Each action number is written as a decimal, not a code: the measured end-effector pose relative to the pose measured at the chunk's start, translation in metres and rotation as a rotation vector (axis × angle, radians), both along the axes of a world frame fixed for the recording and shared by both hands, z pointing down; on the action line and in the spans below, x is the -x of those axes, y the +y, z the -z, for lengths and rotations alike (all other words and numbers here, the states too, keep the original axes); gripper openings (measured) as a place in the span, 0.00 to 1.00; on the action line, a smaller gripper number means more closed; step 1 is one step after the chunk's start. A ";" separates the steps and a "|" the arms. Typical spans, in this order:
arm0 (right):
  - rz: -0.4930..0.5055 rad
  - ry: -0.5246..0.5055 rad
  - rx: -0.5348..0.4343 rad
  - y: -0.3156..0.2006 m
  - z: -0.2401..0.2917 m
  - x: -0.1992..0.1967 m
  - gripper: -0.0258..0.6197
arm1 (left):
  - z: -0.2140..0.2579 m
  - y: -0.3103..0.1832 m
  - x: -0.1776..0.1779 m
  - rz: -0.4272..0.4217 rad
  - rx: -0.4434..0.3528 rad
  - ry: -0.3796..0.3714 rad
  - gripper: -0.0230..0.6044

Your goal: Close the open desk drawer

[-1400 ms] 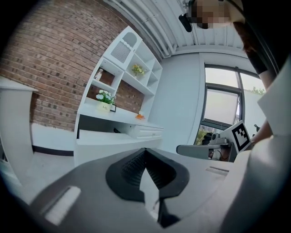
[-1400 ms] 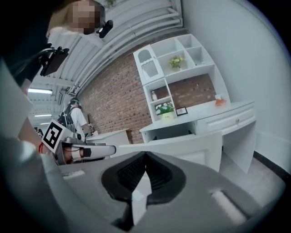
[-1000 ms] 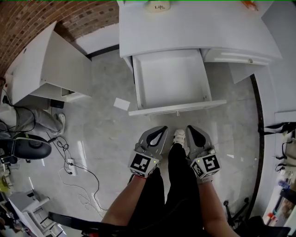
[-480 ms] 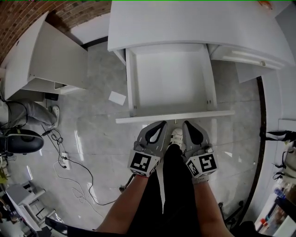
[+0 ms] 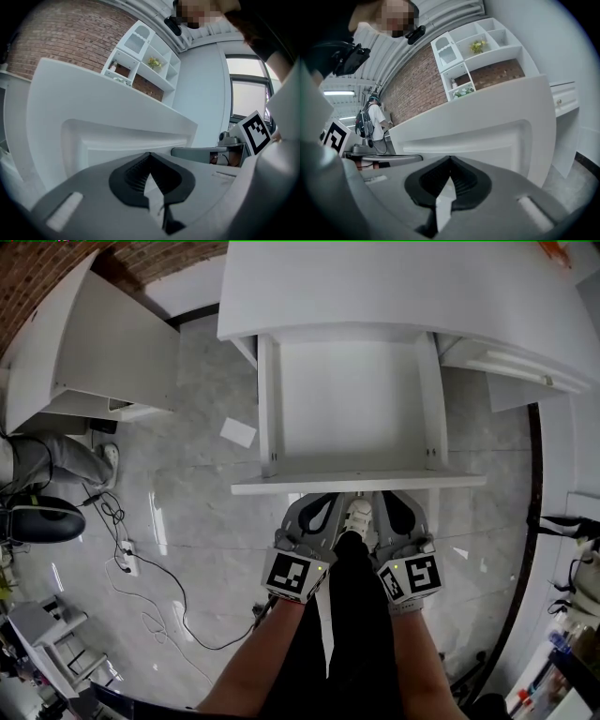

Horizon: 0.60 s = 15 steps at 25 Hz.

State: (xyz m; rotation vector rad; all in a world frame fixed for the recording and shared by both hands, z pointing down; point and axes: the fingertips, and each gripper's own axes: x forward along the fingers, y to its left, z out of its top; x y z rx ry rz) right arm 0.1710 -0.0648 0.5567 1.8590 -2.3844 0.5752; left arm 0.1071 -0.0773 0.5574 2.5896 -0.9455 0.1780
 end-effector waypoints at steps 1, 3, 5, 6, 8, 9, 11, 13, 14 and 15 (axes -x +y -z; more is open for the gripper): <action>-0.002 -0.006 0.000 -0.003 0.000 -0.001 0.04 | -0.002 -0.002 -0.001 0.002 0.006 -0.001 0.04; -0.008 -0.017 0.000 -0.008 0.001 -0.003 0.04 | -0.003 -0.006 -0.003 0.003 0.011 -0.003 0.04; -0.006 -0.020 0.000 -0.014 0.002 -0.004 0.04 | -0.001 -0.014 -0.004 0.011 0.007 0.003 0.04; -0.001 -0.019 0.000 -0.017 0.001 -0.004 0.04 | -0.001 -0.016 -0.004 0.016 0.007 0.004 0.04; 0.008 -0.019 0.001 -0.022 0.001 -0.005 0.04 | -0.003 -0.021 -0.005 0.025 0.012 0.005 0.04; 0.011 -0.019 0.001 -0.026 0.001 -0.005 0.04 | -0.004 -0.024 -0.006 0.030 0.013 0.005 0.04; 0.017 -0.022 0.002 -0.033 0.001 -0.006 0.04 | -0.002 -0.032 -0.006 0.041 0.009 0.004 0.04; 0.022 -0.026 0.004 -0.040 0.002 -0.007 0.04 | -0.001 -0.040 -0.006 0.056 0.002 0.002 0.04; 0.025 -0.028 0.005 -0.044 0.002 -0.007 0.04 | -0.001 -0.044 -0.006 0.066 -0.001 0.003 0.04; 0.030 -0.029 0.005 -0.047 0.002 -0.007 0.04 | -0.001 -0.048 -0.006 0.078 -0.001 0.004 0.04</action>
